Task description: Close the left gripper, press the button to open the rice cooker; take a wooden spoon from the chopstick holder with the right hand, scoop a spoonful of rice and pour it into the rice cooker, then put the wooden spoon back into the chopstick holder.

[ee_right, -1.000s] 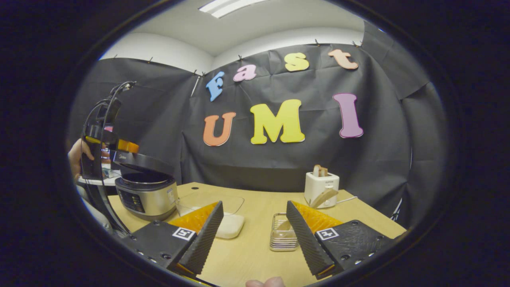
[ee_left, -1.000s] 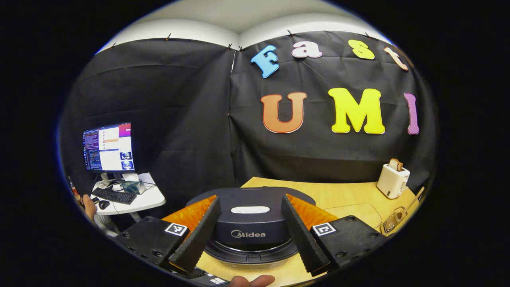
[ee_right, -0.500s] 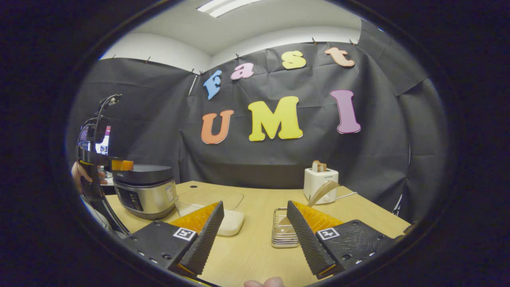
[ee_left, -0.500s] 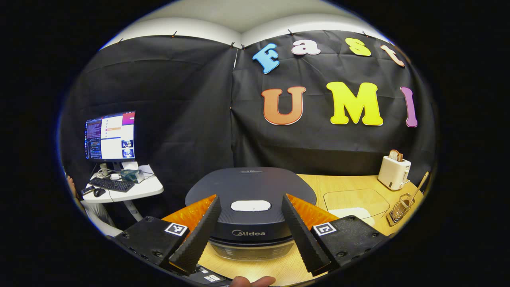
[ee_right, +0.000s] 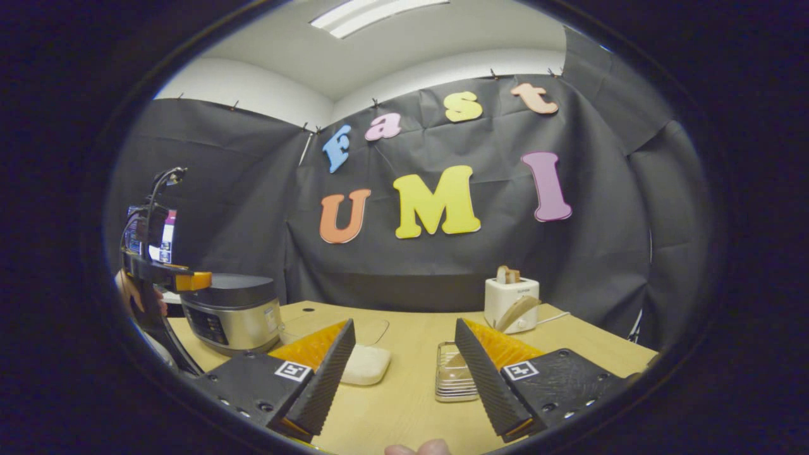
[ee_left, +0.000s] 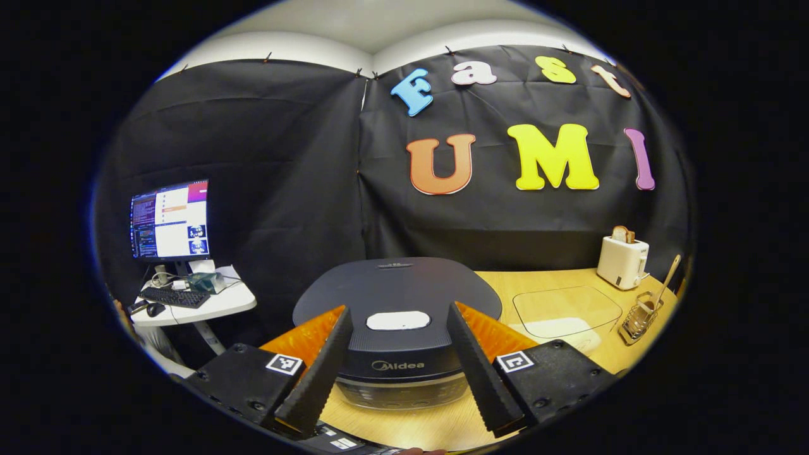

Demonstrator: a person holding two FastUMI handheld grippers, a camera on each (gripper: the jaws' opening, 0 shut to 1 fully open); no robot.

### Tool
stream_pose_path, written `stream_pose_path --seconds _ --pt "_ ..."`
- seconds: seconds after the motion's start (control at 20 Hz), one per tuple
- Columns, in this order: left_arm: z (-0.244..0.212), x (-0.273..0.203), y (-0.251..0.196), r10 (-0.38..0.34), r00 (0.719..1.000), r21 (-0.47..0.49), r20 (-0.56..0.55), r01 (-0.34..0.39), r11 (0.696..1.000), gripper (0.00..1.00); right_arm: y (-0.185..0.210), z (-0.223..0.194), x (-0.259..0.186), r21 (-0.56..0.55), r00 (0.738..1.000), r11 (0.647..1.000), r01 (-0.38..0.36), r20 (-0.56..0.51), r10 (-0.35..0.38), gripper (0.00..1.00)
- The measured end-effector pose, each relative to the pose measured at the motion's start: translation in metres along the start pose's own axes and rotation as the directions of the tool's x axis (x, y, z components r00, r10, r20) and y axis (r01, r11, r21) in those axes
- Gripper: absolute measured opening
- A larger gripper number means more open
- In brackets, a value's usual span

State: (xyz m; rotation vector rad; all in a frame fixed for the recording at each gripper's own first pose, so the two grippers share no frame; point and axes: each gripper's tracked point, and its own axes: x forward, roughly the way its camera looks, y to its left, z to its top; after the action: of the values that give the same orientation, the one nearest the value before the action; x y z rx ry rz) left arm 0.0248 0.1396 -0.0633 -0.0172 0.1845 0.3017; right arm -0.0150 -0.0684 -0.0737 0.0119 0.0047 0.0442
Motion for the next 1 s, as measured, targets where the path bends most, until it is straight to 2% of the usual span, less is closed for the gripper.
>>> stream_pose_path --seconds 0.05,0.1,0.2,0.25,0.3,0.35,0.4,0.45,0.5,0.7,0.95,1.0 --pt "0.002 0.001 0.001 0.005 1.0 -0.001 0.007 -0.005 1.0 0.89 -0.001 0.001 0.0 -0.002 1.0 1.0 0.005 0.004 -0.005 0.94" --pt "0.002 0.002 0.001 0.009 1.0 0.0 0.007 -0.009 1.0 0.94 -0.005 0.003 0.001 -0.003 1.0 1.0 0.018 0.005 -0.018 0.94" --pt "0.002 -0.001 0.003 0.03 1.0 0.009 0.0 -0.03 1.0 0.95 -0.01 0.006 0.003 -0.006 0.999 0.999 0.043 0.011 -0.043 0.92" --pt "0.005 -0.002 0.001 0.037 0.999 0.005 0.004 -0.037 0.999 0.95 -0.01 0.007 0.003 -0.005 0.999 0.999 0.05 0.012 -0.05 0.94" --pt "0.013 -0.005 -0.004 0.03 0.999 -0.001 0.025 -0.03 1.0 0.9 -0.01 0.008 0.003 -0.004 0.998 0.999 0.054 0.012 -0.054 0.94" --pt "0.022 -0.008 -0.011 0.019 0.999 -0.001 0.051 -0.019 1.0 0.98 -0.01 0.01 0.003 -0.004 0.998 0.998 0.058 0.018 -0.058 0.94" --pt "0.033 -0.012 -0.017 0.006 0.996 0.005 0.087 -0.007 1.0 0.98 -0.011 0.013 0.003 -0.007 0.997 0.998 0.067 0.026 -0.067 0.94" --pt "0.042 -0.017 -0.024 -0.008 0.993 0.009 0.114 0.007 1.0 1.0 -0.013 0.017 0.002 -0.016 0.996 0.997 0.077 0.037 -0.076 0.92" --pt "0.049 -0.022 -0.034 -0.035 0.991 0.008 0.128 0.034 0.999 0.97 -0.013 0.021 0.002 -0.027 0.996 0.996 0.084 0.046 -0.082 0.94" --pt "0.064 -0.046 -0.079 -0.148 0.974 0.023 0.171 0.146 0.989 0.97 -0.007 0.037 -0.004 -0.055 0.994 0.994 0.089 0.076 -0.085 0.94" --pt "0.064 -0.076 -0.122 -0.24 0.947 0.068 0.214 0.231 0.971 0.97 -0.002 0.051 -0.01 -0.073 0.991 0.991 0.113 0.081 -0.107 0.95" --pt "0.06 -0.086 -0.131 -0.26 0.94 0.073 0.219 0.25 0.965 1.0 -0.001 0.051 -0.012 -0.07 0.991 0.991 0.115 0.075 -0.109 0.95"
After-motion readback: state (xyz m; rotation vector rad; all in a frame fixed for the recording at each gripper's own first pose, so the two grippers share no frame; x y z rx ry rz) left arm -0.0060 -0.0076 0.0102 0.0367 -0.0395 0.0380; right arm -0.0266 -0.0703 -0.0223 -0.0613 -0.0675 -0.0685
